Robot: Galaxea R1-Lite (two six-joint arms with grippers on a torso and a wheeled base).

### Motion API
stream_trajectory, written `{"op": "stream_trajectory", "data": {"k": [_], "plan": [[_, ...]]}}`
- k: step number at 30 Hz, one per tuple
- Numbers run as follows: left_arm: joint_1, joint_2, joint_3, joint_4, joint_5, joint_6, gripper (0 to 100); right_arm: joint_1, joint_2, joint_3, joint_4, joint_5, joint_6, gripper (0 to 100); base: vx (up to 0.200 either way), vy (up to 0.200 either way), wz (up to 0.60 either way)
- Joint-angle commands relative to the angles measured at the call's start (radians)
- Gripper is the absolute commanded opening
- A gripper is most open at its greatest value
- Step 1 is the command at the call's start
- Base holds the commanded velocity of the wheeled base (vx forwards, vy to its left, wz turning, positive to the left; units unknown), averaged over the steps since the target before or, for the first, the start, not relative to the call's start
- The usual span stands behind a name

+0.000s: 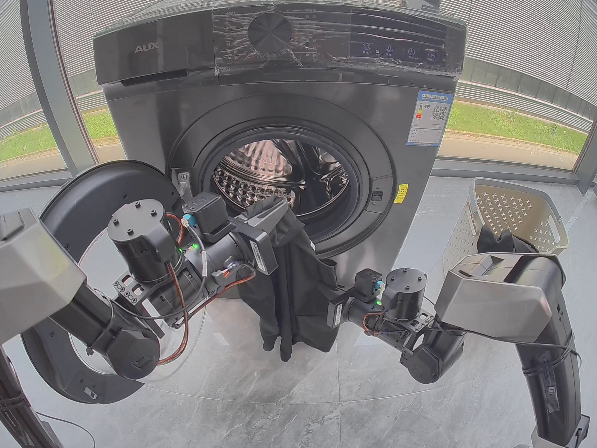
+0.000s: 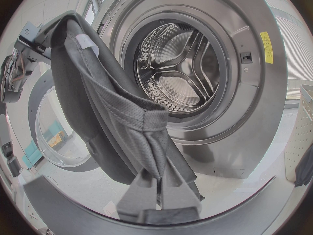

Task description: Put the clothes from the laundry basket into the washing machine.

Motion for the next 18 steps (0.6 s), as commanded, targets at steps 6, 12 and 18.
{"op": "stream_trajectory", "data": {"k": [6,12,18], "plan": [[0.098,-0.017,0.094,-0.002,0.010,0.019,0,-0.038,-0.302,0.289,-0.056,-0.012,-0.001,0,0.000,0.000,0.00],[0.101,-0.090,0.180,-0.009,0.006,0.025,0,-0.022,-0.518,0.444,-0.045,-0.011,-0.001,0,0.000,0.000,0.00],[0.104,-0.164,0.223,-0.017,-0.006,0.019,0,0.011,-0.644,0.528,-0.057,-0.017,0.005,0,0.000,0.000,0.00]]}}
